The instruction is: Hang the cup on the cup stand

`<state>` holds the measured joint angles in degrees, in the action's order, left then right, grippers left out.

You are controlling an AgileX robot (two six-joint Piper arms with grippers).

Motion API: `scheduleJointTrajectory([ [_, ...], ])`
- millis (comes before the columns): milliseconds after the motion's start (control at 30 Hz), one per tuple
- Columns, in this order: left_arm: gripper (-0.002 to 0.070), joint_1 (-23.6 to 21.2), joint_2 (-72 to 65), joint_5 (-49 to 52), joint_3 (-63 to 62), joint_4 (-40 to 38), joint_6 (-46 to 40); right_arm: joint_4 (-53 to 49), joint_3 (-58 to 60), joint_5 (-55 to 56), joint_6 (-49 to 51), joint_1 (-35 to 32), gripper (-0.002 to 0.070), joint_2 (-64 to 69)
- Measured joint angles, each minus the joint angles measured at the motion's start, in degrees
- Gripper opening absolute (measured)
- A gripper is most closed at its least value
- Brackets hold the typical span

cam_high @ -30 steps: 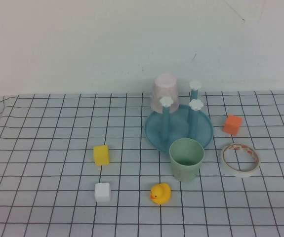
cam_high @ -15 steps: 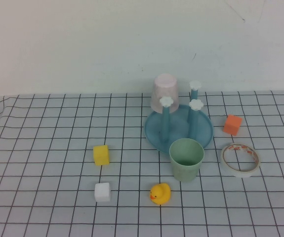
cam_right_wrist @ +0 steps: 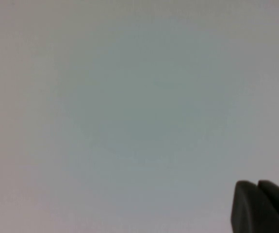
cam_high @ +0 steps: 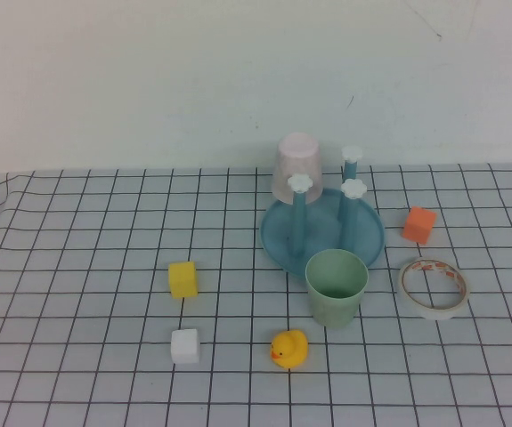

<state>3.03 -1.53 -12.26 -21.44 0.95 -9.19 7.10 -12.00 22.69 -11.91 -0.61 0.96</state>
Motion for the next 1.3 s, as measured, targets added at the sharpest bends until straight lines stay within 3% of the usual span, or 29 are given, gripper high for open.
scheduleJointTrajectory([
  [167, -0.0001, 0.00, -8.48, 16.44, -7.69, -0.38, -0.19, 0.35, -8.59, -9.14, -0.57, 0.00, -0.0001, 7.67],
  [333, -0.0001, 0.00, -18.33, 31.55, -9.72, -2.50, 3.90, 0.35, -15.94, -25.62, -0.66, 0.00, -0.0001, 17.18],
  [467, -0.0001, 0.00, -25.07, 40.12, -9.62, -7.86, 5.36, 0.73, -18.47, -44.03, -0.66, 0.00, -0.0001, 26.94],
  [567, -0.0002, 0.00, -28.02, 42.26, -8.87, -10.96, 5.39, 1.33, -18.47, -50.59, -0.66, 0.00, -0.0001, 32.68],
  [800, -0.0001, 0.00, -34.01, 44.10, -5.27, -15.97, 5.50, 5.39, -18.47, -54.21, -0.66, 0.00, -0.0001, 42.27],
  [1167, -0.0001, 0.00, -38.65, 47.19, -4.95, -17.74, 5.60, 10.78, -18.59, -54.42, -0.66, 0.00, -0.0001, 60.89],
  [1300, -0.0002, 0.00, -38.65, 47.19, -4.95, -17.73, 5.60, 16.57, -20.17, -56.30, -6.24, 0.00, -0.0001, 69.44],
])
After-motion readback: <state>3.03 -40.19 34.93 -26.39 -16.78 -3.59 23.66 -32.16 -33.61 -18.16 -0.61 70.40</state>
